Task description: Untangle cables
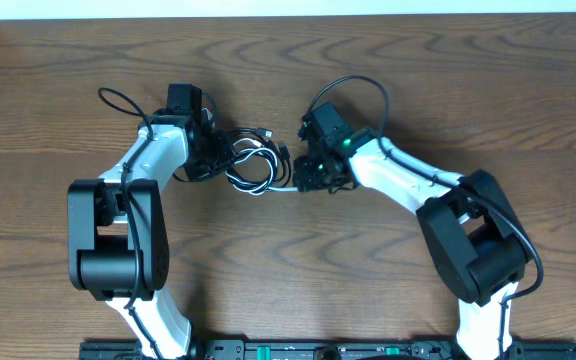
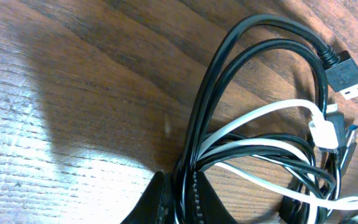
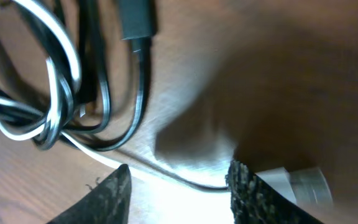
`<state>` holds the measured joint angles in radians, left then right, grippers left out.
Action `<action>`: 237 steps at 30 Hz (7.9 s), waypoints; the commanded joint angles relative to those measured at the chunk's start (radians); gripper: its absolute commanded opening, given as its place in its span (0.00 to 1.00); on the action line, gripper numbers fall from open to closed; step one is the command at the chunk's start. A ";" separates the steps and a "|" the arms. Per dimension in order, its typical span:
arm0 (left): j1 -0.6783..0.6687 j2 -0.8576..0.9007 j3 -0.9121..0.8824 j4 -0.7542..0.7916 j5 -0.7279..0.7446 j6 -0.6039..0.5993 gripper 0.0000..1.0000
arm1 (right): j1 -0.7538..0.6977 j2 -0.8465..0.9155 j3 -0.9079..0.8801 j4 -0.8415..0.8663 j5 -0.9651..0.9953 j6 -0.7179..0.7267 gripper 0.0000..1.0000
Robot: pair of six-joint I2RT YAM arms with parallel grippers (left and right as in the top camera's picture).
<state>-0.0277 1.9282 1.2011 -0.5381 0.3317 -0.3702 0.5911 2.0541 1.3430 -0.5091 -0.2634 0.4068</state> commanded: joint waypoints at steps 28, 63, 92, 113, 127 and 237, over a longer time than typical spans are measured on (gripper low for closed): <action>0.146 -0.001 -0.005 -0.031 0.971 0.669 0.07 | -0.087 0.026 -0.017 0.106 -0.100 -0.077 0.03; 0.162 -0.001 -0.005 -0.035 0.988 0.726 0.08 | -0.218 0.026 -0.016 0.155 -0.822 -0.093 0.49; 0.162 -0.001 -0.005 -0.032 0.966 0.725 0.08 | -0.003 0.026 -0.016 -0.053 -0.442 -0.045 0.47; 0.162 -0.001 -0.005 -0.032 0.958 0.724 0.08 | -0.289 0.026 -0.016 -0.052 -0.830 -0.178 0.53; 0.162 -0.001 -0.005 -0.032 0.945 0.722 0.08 | -0.304 0.026 -0.016 -0.025 -1.123 -0.380 0.61; 0.061 -0.001 -0.004 0.043 0.439 0.435 0.19 | -0.044 0.026 -0.016 0.156 -0.921 -0.161 0.01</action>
<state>0.0307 1.9282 1.2007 -0.4946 0.8810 0.1440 0.5472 2.0712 1.3300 -0.3508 -1.1515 0.2665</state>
